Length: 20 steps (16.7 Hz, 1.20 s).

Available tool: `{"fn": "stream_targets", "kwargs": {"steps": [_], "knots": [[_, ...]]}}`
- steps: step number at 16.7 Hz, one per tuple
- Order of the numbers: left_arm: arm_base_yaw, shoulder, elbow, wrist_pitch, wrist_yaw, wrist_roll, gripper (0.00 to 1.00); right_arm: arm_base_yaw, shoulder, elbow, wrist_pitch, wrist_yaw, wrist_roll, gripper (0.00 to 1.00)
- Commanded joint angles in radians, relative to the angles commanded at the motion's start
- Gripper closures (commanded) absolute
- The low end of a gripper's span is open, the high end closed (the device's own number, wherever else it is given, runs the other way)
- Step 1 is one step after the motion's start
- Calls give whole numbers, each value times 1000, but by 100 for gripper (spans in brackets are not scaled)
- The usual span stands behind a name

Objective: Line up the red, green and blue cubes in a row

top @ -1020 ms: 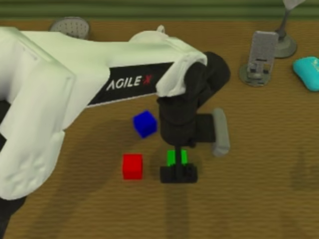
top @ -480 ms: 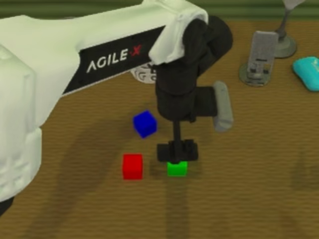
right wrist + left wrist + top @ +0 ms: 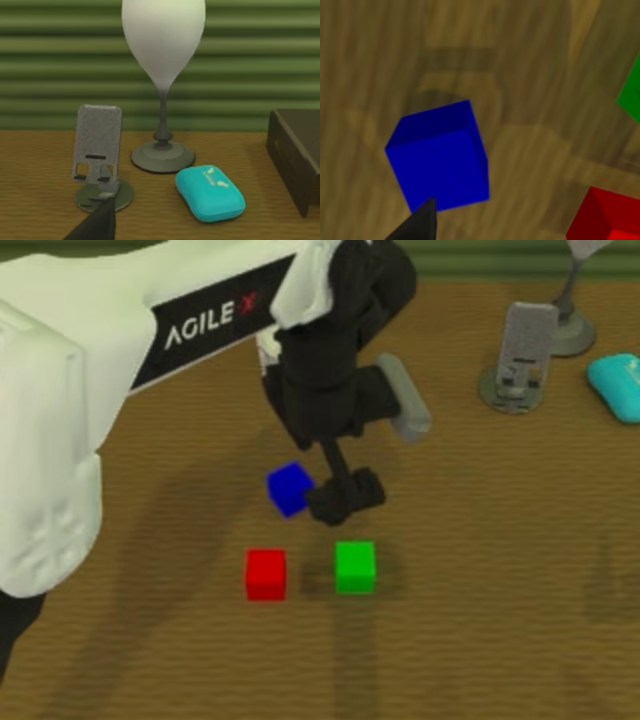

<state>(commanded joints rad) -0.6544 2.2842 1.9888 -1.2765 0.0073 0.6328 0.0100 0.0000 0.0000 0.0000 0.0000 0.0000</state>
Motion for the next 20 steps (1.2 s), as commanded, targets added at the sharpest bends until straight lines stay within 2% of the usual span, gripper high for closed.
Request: {"fn": "stream_targets", "kwargs": {"steps": [4,10,13,17,20], "knots": [[103,87,122,-33,-2,-152,0,0,0,0,0,0,0,0],[114,95,130,-32,-2,-166,0,0,0,0,0,0,0,0],[117,112,72,38,-2,-167,0,0,0,0,0,0,0,0],[118,154,-49,213,-2,-165,0,0,0,0,0,0,0,0],[118,171,-93,266,-1,-165,0,0,0,0,0,0,0,0]]}}
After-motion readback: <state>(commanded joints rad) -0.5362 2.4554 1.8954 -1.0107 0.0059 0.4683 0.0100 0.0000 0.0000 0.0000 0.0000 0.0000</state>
